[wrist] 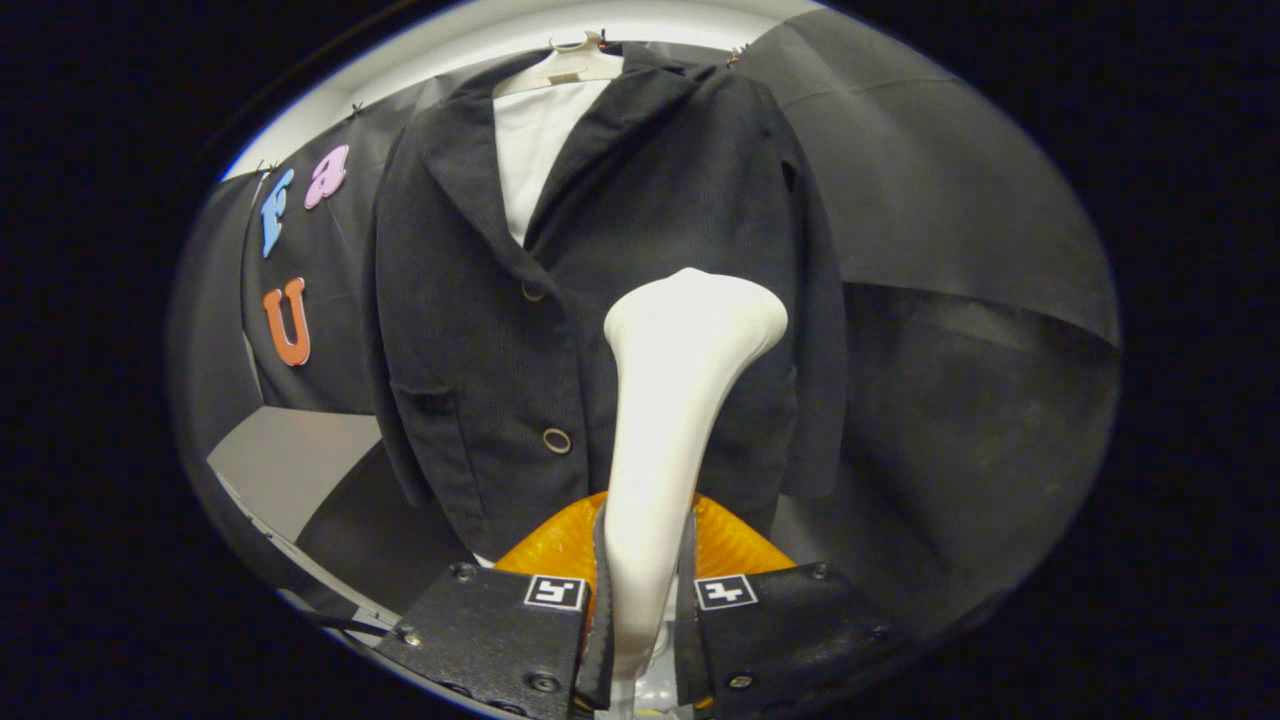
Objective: Iron the clothes twice with a garment steamer, once on the left side and once on the right side.
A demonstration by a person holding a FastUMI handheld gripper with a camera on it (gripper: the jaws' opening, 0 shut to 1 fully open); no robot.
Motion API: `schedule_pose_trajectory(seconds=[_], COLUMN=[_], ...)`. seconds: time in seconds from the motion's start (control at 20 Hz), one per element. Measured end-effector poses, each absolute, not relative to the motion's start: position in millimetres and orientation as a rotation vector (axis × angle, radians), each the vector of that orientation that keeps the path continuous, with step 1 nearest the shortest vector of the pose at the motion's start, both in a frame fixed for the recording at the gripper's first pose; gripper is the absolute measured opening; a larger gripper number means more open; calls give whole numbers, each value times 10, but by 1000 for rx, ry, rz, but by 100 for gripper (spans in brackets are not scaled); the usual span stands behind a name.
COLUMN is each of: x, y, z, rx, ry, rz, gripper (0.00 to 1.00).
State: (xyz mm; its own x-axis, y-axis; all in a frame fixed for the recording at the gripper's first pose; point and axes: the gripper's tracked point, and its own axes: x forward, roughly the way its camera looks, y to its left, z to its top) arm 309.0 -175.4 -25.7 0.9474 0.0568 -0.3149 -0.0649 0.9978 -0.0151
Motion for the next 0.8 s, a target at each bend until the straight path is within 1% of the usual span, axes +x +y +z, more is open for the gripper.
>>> schedule_pose_trajectory(seconds=[0.8], x=[3037], y=[-1768], z=[-1071], rx=[14], ry=[474], rz=[67], gripper=[27])
